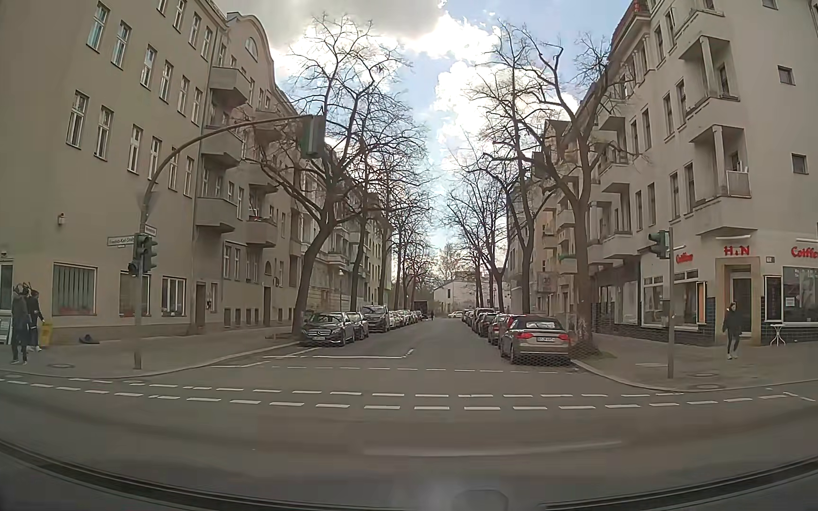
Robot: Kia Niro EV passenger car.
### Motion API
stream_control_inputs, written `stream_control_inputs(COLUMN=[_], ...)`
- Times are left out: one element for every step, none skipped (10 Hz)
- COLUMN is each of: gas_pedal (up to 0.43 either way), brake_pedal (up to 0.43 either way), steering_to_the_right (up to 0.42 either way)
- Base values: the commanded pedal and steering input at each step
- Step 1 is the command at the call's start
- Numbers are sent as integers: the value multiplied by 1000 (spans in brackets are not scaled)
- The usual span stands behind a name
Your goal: Follow the waypoints while adhering to traffic rules and regulations
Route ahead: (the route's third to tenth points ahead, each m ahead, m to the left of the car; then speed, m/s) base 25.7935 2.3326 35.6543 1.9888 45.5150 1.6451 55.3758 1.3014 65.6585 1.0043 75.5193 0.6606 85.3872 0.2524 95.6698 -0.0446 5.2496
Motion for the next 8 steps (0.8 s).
stream_control_inputs(gas_pedal=[98,98,98,98,98,98,87,79], brake_pedal=[24,24,24,24,24,24,24,24], steering_to_the_right=[-20,-18,-18,-17,-16,-14,-12,-12])
